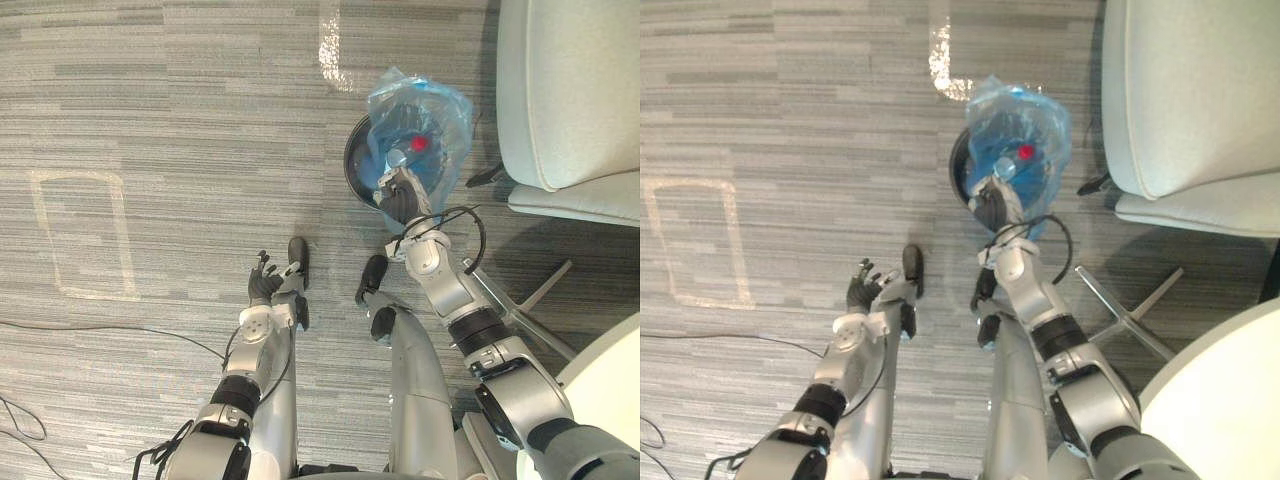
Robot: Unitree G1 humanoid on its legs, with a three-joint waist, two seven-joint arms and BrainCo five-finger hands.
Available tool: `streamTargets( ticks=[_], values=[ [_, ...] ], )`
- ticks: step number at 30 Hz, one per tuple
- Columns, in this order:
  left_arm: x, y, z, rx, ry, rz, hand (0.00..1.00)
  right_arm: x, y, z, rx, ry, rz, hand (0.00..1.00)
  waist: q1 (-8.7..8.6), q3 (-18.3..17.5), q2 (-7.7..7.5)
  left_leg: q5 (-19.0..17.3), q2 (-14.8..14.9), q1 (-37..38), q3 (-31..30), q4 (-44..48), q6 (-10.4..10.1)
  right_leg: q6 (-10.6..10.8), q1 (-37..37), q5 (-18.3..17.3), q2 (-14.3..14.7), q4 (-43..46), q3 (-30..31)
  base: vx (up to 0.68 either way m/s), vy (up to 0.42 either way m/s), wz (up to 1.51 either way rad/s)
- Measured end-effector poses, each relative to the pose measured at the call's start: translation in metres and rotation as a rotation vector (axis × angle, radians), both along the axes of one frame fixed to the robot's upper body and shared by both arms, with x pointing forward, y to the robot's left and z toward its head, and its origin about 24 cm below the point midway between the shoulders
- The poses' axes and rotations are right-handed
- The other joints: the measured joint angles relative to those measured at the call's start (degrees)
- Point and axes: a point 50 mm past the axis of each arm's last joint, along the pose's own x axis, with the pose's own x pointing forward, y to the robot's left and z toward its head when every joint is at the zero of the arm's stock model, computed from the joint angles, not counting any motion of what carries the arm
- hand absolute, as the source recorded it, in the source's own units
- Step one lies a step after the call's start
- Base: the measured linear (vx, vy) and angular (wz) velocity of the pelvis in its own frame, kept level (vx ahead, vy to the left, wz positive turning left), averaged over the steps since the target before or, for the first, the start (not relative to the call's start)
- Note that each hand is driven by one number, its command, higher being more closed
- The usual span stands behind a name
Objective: Gather rubbish on tea table into small bin, then transfer packed bag to large trash can.
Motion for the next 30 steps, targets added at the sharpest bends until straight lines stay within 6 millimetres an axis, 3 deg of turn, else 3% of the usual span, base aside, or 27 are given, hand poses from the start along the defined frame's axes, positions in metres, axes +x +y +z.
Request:
streamTargets(
  ticks=[9,13,19,26,30],
  values=[
    [-0.029,0.006,-0.033,0.031,0.125,-0.012,0.00,-0.031,0.000,-0.058,0.142,0.209,0.043,1.00,-0.36,-0.8,-0.96,0.5,-0.3,14.8,0.8,-7.4,-0.6,0.3,14.3,0.4,1.1,-6.9,0.0,0.08,-0.018,-0.03],
    [-0.051,0.007,-0.055,0.048,0.227,-0.041,0.00,-0.049,0.004,-0.086,0.198,0.324,0.069,1.00,-0.52,-4.1,-2.50,0.8,-0.6,21.9,0.8,-11.5,-1.0,0.3,21.1,0.4,1.5,-10.6,-0.2,0.12,-0.027,0.00],
    [-0.076,0.002,-0.074,0.068,0.310,-0.093,0.00,-0.077,0.005,-0.124,0.283,0.485,0.077,1.00,-0.83,-10.8,-2.68,2.4,-1.4,31.4,0.8,-18.8,-1.9,1.1,29.9,1.1,2.3,-16.6,-0.2,0.11,-0.020,0.01],
    [-0.085,0.010,-0.082,0.119,0.352,-0.134,0.00,-0.086,-0.007,-0.150,0.345,0.610,0.043,1.00,-3.00,-14.4,-2.16,4.2,-2.3,38.3,0.6,-24.2,-1.7,2.5,38.4,5.4,3.4,-26.0,0.4,0.04,0.024,-0.04],
    [-0.077,0.022,-0.066,0.191,0.269,-0.161,0.00,-0.086,-0.017,-0.151,0.338,0.621,0.041,1.00,-3.33,-15.5,-1.76,5.0,-3.1,40.2,0.5,-25.2,-1.1,3.0,41.6,8.0,3.4,-30.0,1.0,-0.05,0.063,-0.05]
  ],
)
